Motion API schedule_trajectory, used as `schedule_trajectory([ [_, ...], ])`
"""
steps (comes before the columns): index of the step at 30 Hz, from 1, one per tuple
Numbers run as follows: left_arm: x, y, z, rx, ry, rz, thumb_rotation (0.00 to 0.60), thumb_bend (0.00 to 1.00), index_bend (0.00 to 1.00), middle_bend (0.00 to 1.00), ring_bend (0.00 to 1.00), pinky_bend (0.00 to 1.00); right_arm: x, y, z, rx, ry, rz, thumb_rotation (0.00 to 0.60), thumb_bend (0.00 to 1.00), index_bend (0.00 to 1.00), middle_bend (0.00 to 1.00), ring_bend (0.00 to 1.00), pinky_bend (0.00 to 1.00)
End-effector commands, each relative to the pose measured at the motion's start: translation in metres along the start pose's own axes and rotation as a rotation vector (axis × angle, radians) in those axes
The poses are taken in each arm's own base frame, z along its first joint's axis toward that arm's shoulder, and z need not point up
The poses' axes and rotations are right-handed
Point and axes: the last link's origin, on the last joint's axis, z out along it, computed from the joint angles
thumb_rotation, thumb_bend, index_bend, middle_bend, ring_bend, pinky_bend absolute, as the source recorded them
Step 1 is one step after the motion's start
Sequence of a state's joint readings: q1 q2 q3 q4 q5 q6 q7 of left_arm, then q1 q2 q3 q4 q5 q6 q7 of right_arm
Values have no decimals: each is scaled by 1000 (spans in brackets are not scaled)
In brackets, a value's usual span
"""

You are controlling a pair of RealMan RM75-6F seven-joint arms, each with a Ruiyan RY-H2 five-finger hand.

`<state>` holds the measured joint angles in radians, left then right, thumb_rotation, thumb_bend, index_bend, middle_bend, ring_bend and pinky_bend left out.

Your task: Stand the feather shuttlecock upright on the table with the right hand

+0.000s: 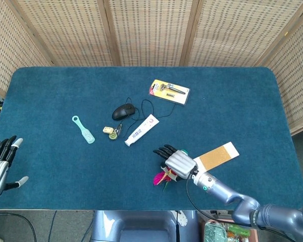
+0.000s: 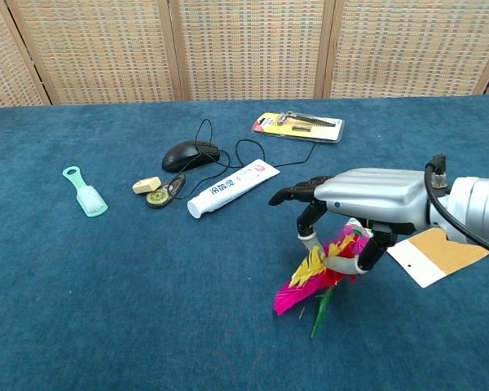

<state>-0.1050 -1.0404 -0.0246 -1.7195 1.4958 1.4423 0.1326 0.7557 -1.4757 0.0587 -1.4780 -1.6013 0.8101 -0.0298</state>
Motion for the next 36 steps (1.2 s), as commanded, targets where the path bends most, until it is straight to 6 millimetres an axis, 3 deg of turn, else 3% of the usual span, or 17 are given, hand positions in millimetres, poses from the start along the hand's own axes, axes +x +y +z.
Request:
schedule_trajectory([
  [1, 0, 0, 0, 0, -1, 0, 600, 0, 0, 0, 0, 0, 1, -1, 1, -1, 17, 34, 600, 455, 656, 48, 0, 0],
  [8, 1, 0, 0, 1, 3, -2, 600, 0, 0, 0, 0, 0, 11, -12, 1, 47, 103, 147, 600, 455, 669, 90, 0, 0],
  [14, 1, 0, -1, 3, 7, -4, 600, 0, 0, 0, 0, 0, 21, -19, -1, 87, 186, 376, 600, 455, 671, 94, 0, 0],
  [22, 2, -1, -2, 4, 12, -4, 600, 0, 0, 0, 0, 0, 24, -7, -6, 48, 181, 590, 600, 455, 671, 94, 0, 0],
  [36, 1, 2, -4, -3, 12, 3, 600, 0, 0, 0, 0, 0, -5, 33, -31, -118, 76, 745, 600, 455, 671, 94, 0, 0],
])
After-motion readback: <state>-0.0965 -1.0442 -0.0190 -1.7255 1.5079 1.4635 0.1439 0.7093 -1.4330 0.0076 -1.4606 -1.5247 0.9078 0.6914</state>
